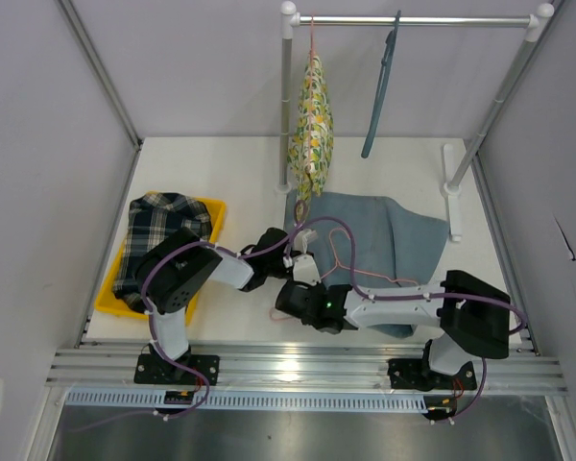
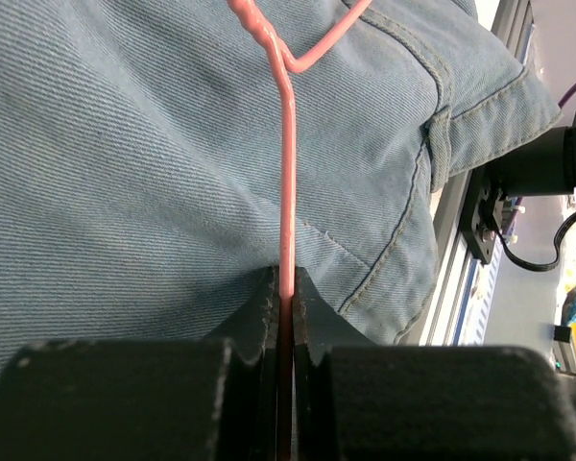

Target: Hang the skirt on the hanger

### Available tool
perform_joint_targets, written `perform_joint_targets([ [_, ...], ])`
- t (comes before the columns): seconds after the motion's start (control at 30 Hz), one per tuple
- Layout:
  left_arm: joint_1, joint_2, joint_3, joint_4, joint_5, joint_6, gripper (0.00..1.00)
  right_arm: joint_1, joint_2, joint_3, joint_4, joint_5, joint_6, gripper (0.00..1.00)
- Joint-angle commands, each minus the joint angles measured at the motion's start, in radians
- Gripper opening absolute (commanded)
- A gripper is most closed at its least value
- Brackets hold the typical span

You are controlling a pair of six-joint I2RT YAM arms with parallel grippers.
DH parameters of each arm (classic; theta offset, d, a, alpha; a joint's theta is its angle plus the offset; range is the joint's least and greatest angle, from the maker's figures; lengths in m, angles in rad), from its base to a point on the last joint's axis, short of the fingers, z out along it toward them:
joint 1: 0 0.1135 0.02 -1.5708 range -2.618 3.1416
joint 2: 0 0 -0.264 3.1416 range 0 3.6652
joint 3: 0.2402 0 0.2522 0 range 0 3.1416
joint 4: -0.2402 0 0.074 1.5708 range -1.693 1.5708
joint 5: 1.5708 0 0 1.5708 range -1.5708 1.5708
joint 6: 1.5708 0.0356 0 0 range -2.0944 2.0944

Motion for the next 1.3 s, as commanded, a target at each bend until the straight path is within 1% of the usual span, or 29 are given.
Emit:
perform_joint_targets([
  [0.0,-0.009,-0.043,0.029,0.042,-0.007,0.041,0.0,-0.022,-0.121,0.053,-0.077,0.06,-0.027,0.05],
  [0.03,-0.019,-0.049,0.027,0.043,-0.008,0.052,0.0,-0.046,-0.17,0.062,-0.086,0.048,-0.036,0.05],
  [0.13,-0.035,-0.07,0.033,0.021,-0.039,0.082,0.0,-0.083,-0.249,0.085,-0.109,-0.008,-0.074,0.05],
  [0.2,-0.045,-0.074,0.043,0.014,-0.051,0.092,0.0,-0.097,-0.275,0.102,-0.129,-0.008,-0.087,0.05],
  [0.33,-0.046,-0.07,0.066,-0.024,-0.089,0.102,0.0,-0.096,-0.315,0.143,-0.176,-0.02,-0.1,0.05],
  [0.43,-0.048,-0.069,0.098,-0.058,-0.1,0.137,0.0,-0.067,-0.336,0.168,-0.203,-0.023,-0.088,0.05],
  [0.57,-0.054,-0.074,0.147,-0.182,-0.148,0.208,0.0,-0.059,-0.366,0.177,-0.238,-0.041,-0.08,0.05],
  [0.7,-0.051,-0.063,0.199,-0.225,-0.175,0.24,0.0,-0.002,-0.379,0.186,-0.285,-0.045,-0.042,0.04],
  [0.83,-0.04,-0.057,0.224,-0.237,-0.174,0.243,0.0,0.103,-0.383,0.169,-0.371,-0.017,0.045,0.04],
  [1.03,-0.039,-0.075,0.239,-0.283,-0.204,0.279,0.0,0.225,-0.375,0.093,-0.387,0.012,0.183,0.04],
  [1.13,-0.037,-0.064,0.244,-0.303,-0.217,0.302,0.0,0.237,-0.398,0.079,-0.379,0.018,0.208,0.04],
  [1.27,-0.033,-0.048,0.239,-0.294,-0.247,0.312,0.0,0.263,-0.415,0.112,-0.391,0.028,0.196,0.04],
])
